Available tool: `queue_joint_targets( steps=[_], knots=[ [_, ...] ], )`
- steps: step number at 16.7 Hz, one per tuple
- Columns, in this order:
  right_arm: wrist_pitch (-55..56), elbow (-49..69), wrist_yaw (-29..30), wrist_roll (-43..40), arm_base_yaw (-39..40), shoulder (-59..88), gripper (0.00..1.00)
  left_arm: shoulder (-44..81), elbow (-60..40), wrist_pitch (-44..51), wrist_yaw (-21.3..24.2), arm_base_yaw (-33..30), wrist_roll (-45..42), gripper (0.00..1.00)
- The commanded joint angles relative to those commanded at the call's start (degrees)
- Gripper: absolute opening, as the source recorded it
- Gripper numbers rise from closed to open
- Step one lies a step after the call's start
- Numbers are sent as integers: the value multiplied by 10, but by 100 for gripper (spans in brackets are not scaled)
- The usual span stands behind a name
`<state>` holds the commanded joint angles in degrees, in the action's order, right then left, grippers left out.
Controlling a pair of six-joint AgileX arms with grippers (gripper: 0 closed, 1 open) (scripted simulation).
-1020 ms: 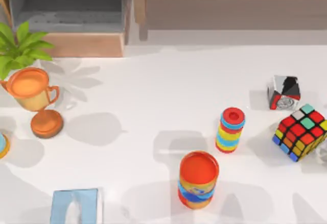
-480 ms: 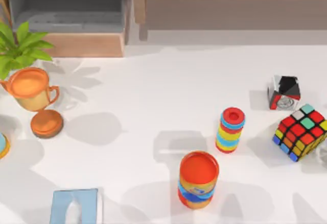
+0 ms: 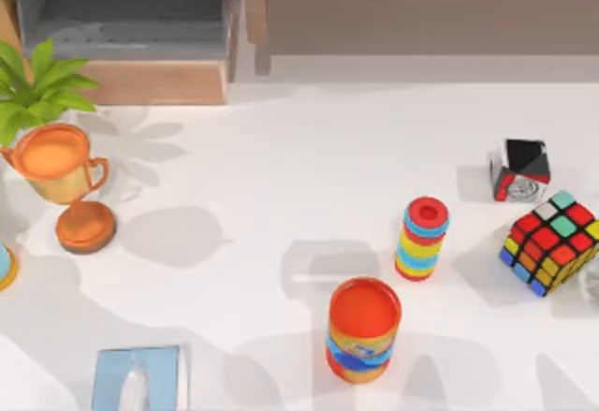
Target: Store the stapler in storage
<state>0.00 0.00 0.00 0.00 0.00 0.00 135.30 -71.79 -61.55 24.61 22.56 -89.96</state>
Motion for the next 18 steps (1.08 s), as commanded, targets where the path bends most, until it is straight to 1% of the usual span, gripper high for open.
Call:
queue_joint_targets(
  steps=[1,14,15,18],
  knots=[
    [0,0,0,0,0,0,100,0,0,0,0,0,0,0],
    [0,0,0,0,0,0,100,0,0,0,0,0,0,98],
    [0,0,0,0,0,0,100,0,0,0,0,0,0,100],
    [0,0,0,0,0,0,100,0,0,0,0,0,0,100]
  ],
)
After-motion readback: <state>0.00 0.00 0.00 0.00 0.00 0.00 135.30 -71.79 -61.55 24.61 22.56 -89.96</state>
